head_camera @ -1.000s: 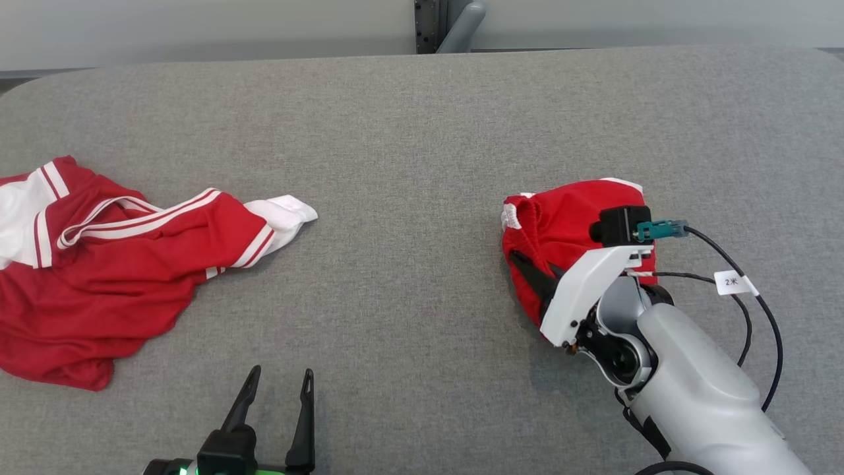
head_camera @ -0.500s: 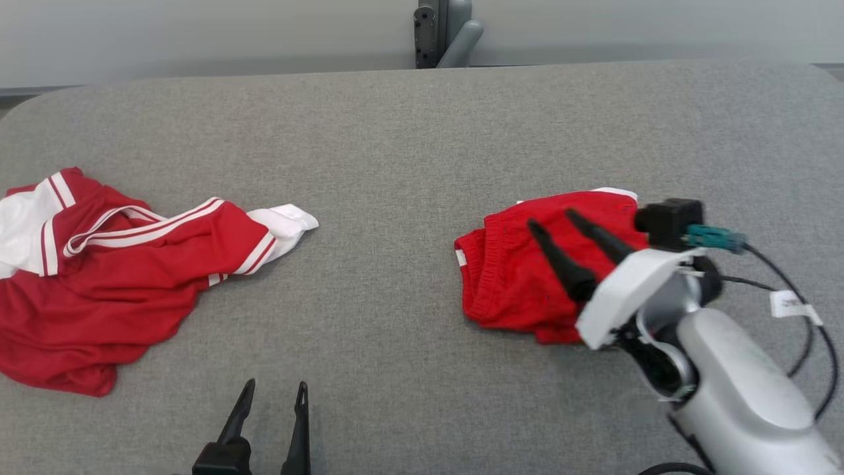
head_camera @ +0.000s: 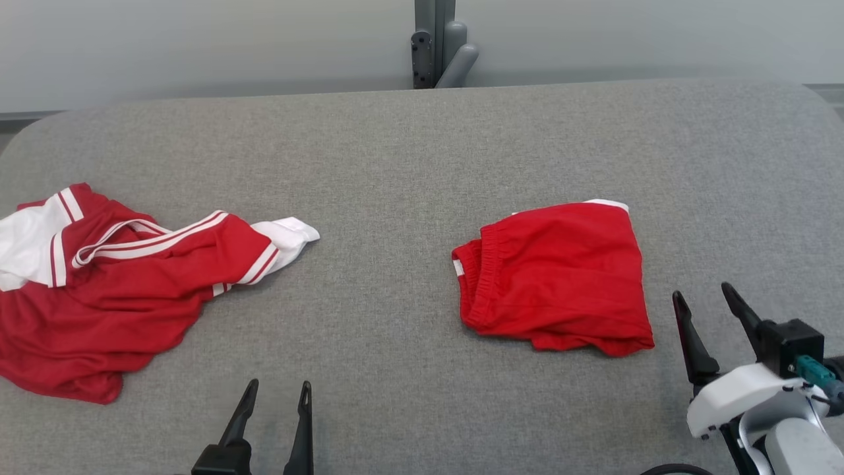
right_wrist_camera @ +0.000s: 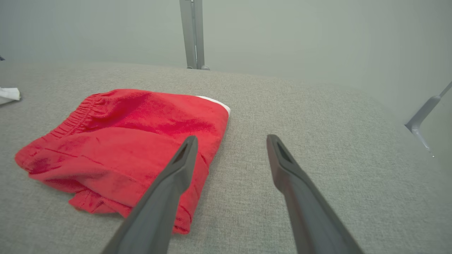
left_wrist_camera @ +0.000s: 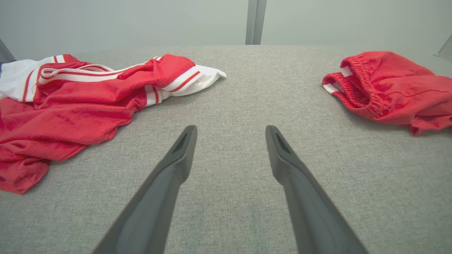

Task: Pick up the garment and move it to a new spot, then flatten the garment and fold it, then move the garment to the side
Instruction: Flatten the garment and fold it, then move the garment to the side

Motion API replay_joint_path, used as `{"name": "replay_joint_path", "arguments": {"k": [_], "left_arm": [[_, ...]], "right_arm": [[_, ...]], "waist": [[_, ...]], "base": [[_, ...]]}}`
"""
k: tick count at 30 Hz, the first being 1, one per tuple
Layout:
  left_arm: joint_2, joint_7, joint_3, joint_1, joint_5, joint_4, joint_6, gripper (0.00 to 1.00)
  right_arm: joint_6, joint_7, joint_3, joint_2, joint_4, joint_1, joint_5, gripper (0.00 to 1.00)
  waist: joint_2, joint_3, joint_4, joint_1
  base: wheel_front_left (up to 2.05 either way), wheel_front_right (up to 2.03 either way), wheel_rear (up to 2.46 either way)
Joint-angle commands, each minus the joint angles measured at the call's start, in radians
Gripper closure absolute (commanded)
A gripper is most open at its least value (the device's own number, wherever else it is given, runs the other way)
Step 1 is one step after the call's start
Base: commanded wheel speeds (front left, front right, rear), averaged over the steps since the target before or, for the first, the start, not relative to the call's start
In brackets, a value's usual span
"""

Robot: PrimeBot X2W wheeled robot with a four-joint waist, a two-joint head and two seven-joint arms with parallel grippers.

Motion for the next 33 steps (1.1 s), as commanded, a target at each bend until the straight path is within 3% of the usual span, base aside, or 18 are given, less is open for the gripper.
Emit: {"name": "replay_joint_path", "arguments": {"k": [1,12,33], "left_arm": [[0.0,0.0,0.007,0.021,-0.001,-0.005,-0.003,0.0],[-0.001,0.0,0.032,0.049,-0.01,-0.061,0.004,0.0],[-0.001,0.0,0.084,0.075,-0.018,-0.054,-0.015,0.0]], "right_arm": [[-0.001,-0.011,-0.011,0.006,0.01,0.019,-0.018,0.0],[-0.001,-0.017,-0.18,0.091,-0.107,0.16,-0.145,0.0],[-0.001,-0.017,-0.155,0.137,-0.157,0.22,-0.143,0.0]], "waist": [[0.0002,-0.015,0.007,0.0],[0.0002,-0.062,0.031,0.0],[0.0002,-0.1,-0.003,0.0]], "base": [[0.0,0.0,0.0],[0.0,0.0,0.0],[0.0,0.0,0.0]]}}
